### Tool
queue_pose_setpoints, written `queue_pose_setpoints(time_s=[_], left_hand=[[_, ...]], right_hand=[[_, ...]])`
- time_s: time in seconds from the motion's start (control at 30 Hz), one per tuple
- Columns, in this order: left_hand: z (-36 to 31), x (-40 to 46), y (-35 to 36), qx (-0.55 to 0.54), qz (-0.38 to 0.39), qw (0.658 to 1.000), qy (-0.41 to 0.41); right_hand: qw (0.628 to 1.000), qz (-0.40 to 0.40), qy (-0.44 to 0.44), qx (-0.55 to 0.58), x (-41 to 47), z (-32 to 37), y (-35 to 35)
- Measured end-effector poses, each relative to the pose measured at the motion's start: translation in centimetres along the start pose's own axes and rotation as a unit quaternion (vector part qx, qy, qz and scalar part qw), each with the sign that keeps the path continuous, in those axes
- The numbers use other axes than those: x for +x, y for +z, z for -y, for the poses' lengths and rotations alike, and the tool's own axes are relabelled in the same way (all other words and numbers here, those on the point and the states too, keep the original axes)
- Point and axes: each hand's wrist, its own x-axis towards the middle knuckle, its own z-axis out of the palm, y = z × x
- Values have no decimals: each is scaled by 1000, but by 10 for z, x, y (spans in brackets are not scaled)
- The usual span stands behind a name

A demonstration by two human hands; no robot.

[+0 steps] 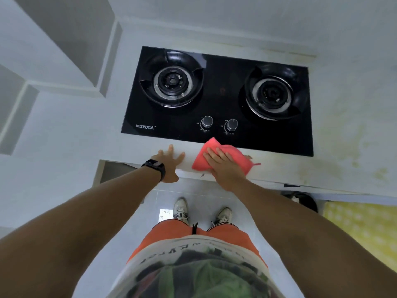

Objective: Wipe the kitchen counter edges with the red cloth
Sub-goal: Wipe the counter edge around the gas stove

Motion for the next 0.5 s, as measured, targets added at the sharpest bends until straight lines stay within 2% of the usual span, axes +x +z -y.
queue_pose_setpoints(time_s=[0.13,0.27,0.4,0.5], left_hand=[[-2,-2,-4,-2,4,1000,-9],[-5,-7,-20,17,0,1000,-18],[-29,-7,-42,50,-89,995,-2],[-55,0,-52,-7,-112,993,23]], right_hand=[[998,19,-28,-43,-22,-8,7],[999,31,-32,-31,-41,-19,16],[999,32,-13,-5,-49,-19,15],[1000,6,21,-9,-45,-16,9]])
